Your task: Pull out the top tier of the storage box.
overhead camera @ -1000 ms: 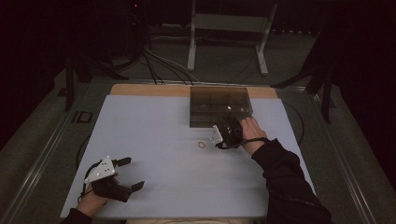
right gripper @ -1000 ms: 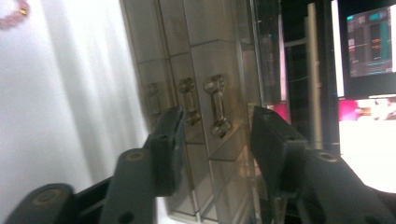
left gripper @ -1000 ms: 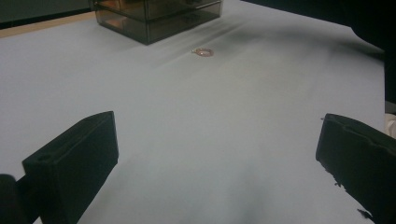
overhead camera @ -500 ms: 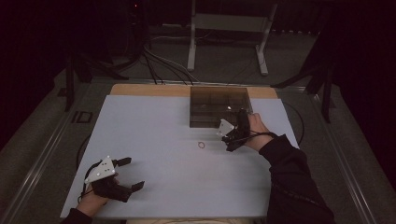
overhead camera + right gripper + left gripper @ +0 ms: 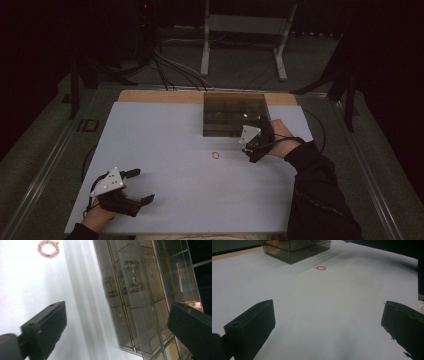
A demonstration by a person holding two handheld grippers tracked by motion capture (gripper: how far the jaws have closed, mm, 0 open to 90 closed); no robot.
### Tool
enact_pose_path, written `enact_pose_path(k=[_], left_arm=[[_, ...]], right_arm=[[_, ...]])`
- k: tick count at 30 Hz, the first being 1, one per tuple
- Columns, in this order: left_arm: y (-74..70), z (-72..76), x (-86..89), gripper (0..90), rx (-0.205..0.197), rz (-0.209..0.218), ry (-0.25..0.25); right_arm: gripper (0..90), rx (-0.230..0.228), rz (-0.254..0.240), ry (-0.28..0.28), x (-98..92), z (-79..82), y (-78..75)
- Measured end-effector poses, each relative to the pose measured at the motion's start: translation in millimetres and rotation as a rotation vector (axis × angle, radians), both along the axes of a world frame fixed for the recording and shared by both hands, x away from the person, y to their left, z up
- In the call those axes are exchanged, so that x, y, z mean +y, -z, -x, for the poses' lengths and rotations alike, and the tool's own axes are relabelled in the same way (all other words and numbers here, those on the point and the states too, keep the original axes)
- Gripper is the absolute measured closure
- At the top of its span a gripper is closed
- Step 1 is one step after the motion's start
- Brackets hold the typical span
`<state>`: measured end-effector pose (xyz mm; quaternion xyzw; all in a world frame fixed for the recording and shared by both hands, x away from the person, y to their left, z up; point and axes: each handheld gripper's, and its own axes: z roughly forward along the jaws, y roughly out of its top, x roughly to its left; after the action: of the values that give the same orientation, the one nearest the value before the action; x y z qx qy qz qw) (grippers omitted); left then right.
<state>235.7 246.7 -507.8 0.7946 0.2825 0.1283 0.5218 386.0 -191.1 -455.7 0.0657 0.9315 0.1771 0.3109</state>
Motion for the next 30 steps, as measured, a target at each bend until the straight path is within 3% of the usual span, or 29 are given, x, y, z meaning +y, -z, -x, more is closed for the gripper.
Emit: enact_pose_path(k=[6,9,15,21,30], left_arm=[[0.2,-0.2,-0.2,0.0,0.001,-0.002,0.000],[0.1,-0.2,-0.1,0.0,0.001,-0.002,0.000],[0.1,-0.3,-0.1,0.0,0.002,0.002,0.001],[0.2,-0.1,-0.3,0.0,0.002,0.001,0.001],[0.0,-0.2,0.2,0.0,0.003,0.006,0.004]], right_arm=[[4.3,0.082,-0.037,-0.017,-9.1,-5.9,-9.0],[5.4,0.164,-0.065,-0.037,-13.6,-10.2,-16.2],[6.0,0.223,-0.100,-0.064,-19.2,-17.3,-24.9],[7.5,0.284,-0.084,-0.107,-22.9,-25.5,-25.7],[10.3,0.365,-0.131,-0.107,-27.3,-41.4,-35.4]])
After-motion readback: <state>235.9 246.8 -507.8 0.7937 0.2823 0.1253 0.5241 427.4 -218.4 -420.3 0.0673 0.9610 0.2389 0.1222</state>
